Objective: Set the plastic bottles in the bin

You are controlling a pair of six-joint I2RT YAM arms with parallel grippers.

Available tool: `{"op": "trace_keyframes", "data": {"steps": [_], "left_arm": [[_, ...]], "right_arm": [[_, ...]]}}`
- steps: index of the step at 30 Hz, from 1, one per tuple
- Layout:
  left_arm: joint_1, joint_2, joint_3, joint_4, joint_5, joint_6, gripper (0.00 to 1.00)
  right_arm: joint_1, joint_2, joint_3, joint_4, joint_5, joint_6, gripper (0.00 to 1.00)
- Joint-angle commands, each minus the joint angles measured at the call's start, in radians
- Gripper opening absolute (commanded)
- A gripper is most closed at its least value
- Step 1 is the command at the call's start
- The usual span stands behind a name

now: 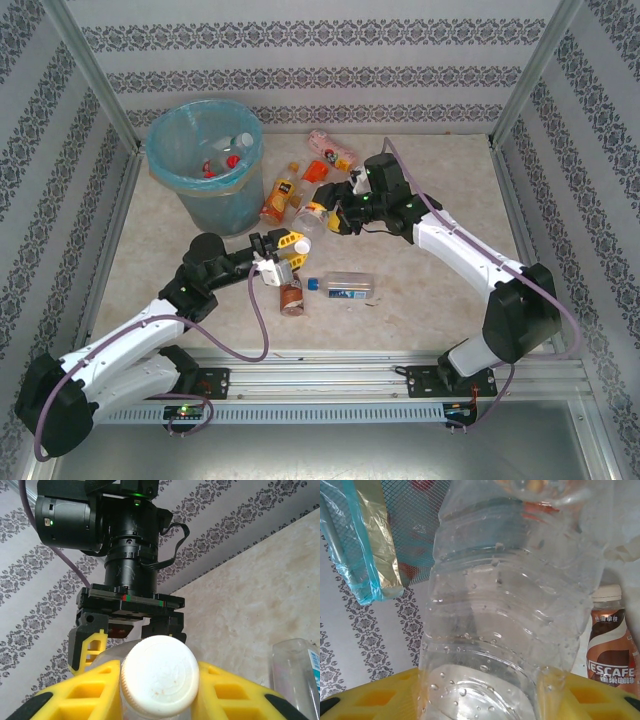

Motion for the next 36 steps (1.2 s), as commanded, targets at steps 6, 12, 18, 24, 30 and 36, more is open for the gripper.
{"op": "trace_keyframes", "data": {"steps": [6,12,18,24,30,36], "left_arm": [[-0.012,-0.038,-0.014,0.154,-0.029,-0.11,0.0],[-0.011,-0.062,0.055,0.104,-0.092,-0.279,0.0],[-0.011,-0.1,0.152,0.004,-0.187,-0.364,0.0],[-0.01,-0.091,0.395,-0.215,-0.375,-0.457,0.0],[-0.009,-0.019,0.686,-0.459,-0.567,-0.43,0.0],[0.025,0.096,0.923,-0.667,-0.745,-0.352,0.0]], "right_arm": [[-0.051,-0.058,-0.009,-0.045,0.036,-0.058,0.75],[-0.12,-0.149,-0.025,-0.107,0.088,-0.09,0.89],[-0.182,-0.255,-0.052,-0.164,0.163,-0.125,0.9],[-0.202,-0.3,-0.074,-0.184,0.2,-0.14,0.89],[-0.202,-0.287,-0.09,-0.16,0.181,-0.135,0.89],[-0.195,-0.274,-0.105,-0.151,0.18,-0.138,0.88]]}}
